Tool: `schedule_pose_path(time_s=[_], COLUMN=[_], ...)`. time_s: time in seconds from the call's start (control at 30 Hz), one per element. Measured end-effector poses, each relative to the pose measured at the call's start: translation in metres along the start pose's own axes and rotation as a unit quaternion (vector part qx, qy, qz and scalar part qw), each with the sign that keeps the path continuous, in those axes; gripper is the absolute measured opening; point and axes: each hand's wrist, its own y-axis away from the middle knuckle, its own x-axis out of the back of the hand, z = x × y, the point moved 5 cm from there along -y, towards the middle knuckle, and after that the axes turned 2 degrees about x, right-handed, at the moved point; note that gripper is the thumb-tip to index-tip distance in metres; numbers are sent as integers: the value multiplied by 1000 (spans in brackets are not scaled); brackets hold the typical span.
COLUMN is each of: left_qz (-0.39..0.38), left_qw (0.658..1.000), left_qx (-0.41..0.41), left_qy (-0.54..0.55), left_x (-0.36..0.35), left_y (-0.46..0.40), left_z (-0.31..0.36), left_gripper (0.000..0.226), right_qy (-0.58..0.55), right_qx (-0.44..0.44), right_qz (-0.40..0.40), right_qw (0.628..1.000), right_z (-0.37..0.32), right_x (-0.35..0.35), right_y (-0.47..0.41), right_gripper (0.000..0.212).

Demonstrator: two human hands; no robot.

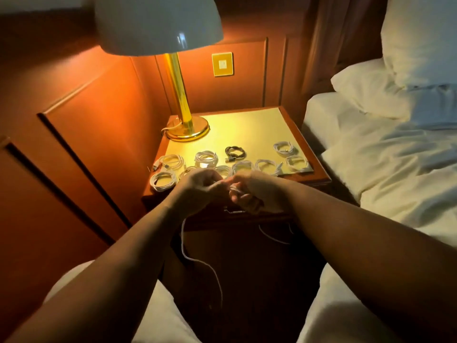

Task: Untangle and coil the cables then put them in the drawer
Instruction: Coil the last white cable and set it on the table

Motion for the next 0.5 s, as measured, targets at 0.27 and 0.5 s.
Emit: schedule_pose_path(time_s=[0.27,0.5], left_qz=[12,-46], left_qw=[968,886], left_qx=[76,193], left_qy=[237,418], left_x=[-45,-84], left_y=[4,-2], left_z=[-44,-51], left_gripper=[28,20], right_qy=[-346,-428], right_qx=[-11,157], right_qz=[-136,-15], right_qw=[928,890], right_z=[55,39], right_x=[-20,6], right_y=[-18,-35], right_gripper=[42,42])
